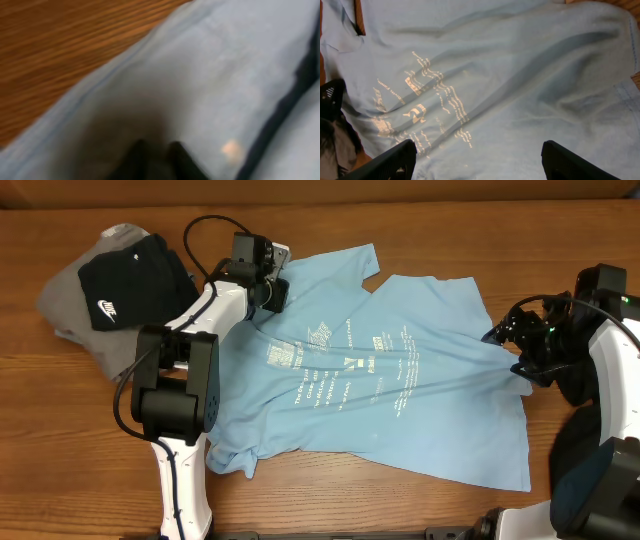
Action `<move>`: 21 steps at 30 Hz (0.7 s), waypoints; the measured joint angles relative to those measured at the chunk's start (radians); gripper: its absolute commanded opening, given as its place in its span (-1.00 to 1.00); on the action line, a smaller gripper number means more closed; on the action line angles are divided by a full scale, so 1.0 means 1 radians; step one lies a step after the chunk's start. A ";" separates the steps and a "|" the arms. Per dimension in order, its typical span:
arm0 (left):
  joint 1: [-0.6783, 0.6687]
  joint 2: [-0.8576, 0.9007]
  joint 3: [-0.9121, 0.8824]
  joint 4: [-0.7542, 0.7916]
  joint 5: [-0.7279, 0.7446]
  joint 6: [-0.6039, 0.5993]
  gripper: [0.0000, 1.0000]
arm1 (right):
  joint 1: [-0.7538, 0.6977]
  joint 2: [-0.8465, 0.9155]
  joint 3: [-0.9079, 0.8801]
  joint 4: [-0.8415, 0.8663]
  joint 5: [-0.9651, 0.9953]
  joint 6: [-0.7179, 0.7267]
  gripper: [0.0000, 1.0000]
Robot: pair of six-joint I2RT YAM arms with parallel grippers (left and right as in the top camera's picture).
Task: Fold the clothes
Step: 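Grasp the T-shirt's top-left corner with the left gripper and pull it up-left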
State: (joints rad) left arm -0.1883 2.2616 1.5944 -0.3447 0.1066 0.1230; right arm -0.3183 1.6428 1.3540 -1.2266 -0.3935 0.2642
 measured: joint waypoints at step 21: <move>0.223 0.033 0.380 -0.442 -0.101 -0.199 -0.55 | 0.000 0.000 -0.122 0.177 0.013 0.032 0.61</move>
State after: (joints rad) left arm 0.0345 2.2948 1.9739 -0.7868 0.0055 -0.0761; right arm -0.3183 1.6428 1.2324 -1.0500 -0.3801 0.2966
